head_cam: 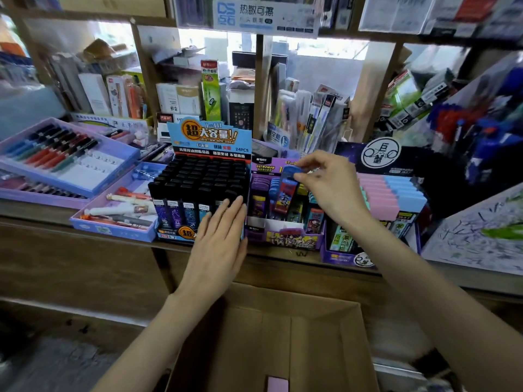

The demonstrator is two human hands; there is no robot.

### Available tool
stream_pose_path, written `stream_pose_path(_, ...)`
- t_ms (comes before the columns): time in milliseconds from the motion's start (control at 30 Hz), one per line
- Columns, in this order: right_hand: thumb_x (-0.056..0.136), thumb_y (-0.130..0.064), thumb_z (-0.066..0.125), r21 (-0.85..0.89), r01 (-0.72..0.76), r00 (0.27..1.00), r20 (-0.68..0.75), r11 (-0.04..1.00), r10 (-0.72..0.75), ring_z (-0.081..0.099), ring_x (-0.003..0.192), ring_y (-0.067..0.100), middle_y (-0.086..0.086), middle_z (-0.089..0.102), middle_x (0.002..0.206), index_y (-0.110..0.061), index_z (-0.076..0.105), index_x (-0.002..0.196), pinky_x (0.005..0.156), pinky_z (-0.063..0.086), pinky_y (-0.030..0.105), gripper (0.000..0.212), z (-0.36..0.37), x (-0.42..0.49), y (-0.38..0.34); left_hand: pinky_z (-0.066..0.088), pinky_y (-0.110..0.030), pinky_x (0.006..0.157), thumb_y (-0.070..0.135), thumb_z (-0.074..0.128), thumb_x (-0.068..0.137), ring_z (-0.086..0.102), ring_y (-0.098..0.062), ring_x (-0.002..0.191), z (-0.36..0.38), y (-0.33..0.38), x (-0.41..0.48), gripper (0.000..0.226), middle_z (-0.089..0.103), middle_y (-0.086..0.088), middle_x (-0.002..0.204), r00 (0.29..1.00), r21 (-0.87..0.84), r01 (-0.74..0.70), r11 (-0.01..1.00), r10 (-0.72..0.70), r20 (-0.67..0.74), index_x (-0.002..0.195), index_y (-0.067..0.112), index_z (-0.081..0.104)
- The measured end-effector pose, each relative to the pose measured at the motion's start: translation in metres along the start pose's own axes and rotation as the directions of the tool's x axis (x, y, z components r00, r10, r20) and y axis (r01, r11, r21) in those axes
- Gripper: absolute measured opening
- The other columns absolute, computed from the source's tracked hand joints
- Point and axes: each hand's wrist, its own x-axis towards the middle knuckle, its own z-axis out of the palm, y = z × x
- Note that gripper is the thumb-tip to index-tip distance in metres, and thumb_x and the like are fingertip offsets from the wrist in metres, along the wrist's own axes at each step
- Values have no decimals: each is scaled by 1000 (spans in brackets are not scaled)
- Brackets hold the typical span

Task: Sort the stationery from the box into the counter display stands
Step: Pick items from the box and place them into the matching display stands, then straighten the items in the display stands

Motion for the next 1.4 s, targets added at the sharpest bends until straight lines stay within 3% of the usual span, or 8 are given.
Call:
stream_pose_path(233, 84, -13, 67, -195, 101, 994, -14, 976, -105, 59, 77, 13, -3, 66, 87, -15, 66, 92, 75, 50, 33, 9, 21, 4, 14, 24, -45, 109, 10, 66, 85, 36, -30, 137, -2, -17, -5, 62, 37, -13, 149, 998, 103, 32, 994, -37, 46, 141, 3, 40)
stream_pose_path(500, 85, -21, 67, -610, 294, 953, 127, 736, -275, 49, 106, 25, 6, 55, 115, -14, 53, 115, 78, 41, 34, 34, 38, -2, 32, 35, -49, 103, 5, 69, 80, 39, -33, 134, 2, -21, -4, 52, 43, -15, 144, 1000, 57, -5, 998, 3, 26, 129, 4, 54)
stream_pose_path(700, 85, -28, 66, -587, 358, 932, 272, 726, -239, 37, 121, 25, 6, 47, 128, -13, 45, 132, 100, 31, 33, 53, 21, -6, 22, 34, -50, 105, 3, 65, 84, 42, -34, 133, -7, -17, -12, 36, 51, -14, 137, 1000, -26, -12, 1000, 12, -24, 119, 5, 61)
stream_pose_path(900, 88, -28, 63, -358, 321, 880, 454, 876, -137, 56, 97, 14, 0, 62, 105, -17, 59, 111, 84, 47, 33, 26, -9, -78, 17, 47, -42, 80, 6, 56, 87, 59, -32, 96, -1, 0, -61, 21, 59, -10, 108, 995, -208, 72, 975, -55, 88, 107, 5, 61)
stream_pose_path(1033, 90, -32, 60, -401, 151, 787, 601, 904, 136, 61, 85, 10, -3, 67, 97, -21, 61, 108, 80, 51, 32, 21, 7, -142, 68, 47, -34, 89, 7, 58, 88, 59, -23, 101, 42, 14, -111, 23, 57, -6, 112, 870, -372, 388, 843, -202, 450, 112, 8, 59)
stream_pose_path(1167, 92, -23, 57, -461, -168, 671, 594, 871, 444, 61, 92, 13, 2, 67, 105, -18, 62, 105, 79, 49, 27, 15, 38, -207, 145, 42, -20, 83, 17, 62, 90, 60, -21, 106, 103, 35, -155, 30, 63, -10, 117, 589, -278, 701, 657, -313, 745, 118, 7, 59)
stream_pose_path(1333, 93, -24, 53, -552, -373, 531, 531, 745, 660, 60, 102, 16, 3, 65, 112, -19, 60, 108, 88, 48, 29, 17, 54, -278, 212, 41, -20, 93, 27, 73, 81, 53, -25, 120, 157, 62, -194, 66, 55, -8, 130, 411, -255, 797, 547, -183, 893, 136, 11, 41)
stream_pose_path(1400, 94, -22, 52, -551, -406, 520, 516, 729, 680, 57, 111, 15, 3, 61, 122, -18, 54, 122, 93, 45, 25, 29, 52, -295, 223, 39, -30, 101, 33, 76, 77, 42, -31, 128, 171, 66, -201, 88, 39, -10, 139, 402, -222, 750, 623, -163, 901, 146, 20, 22)
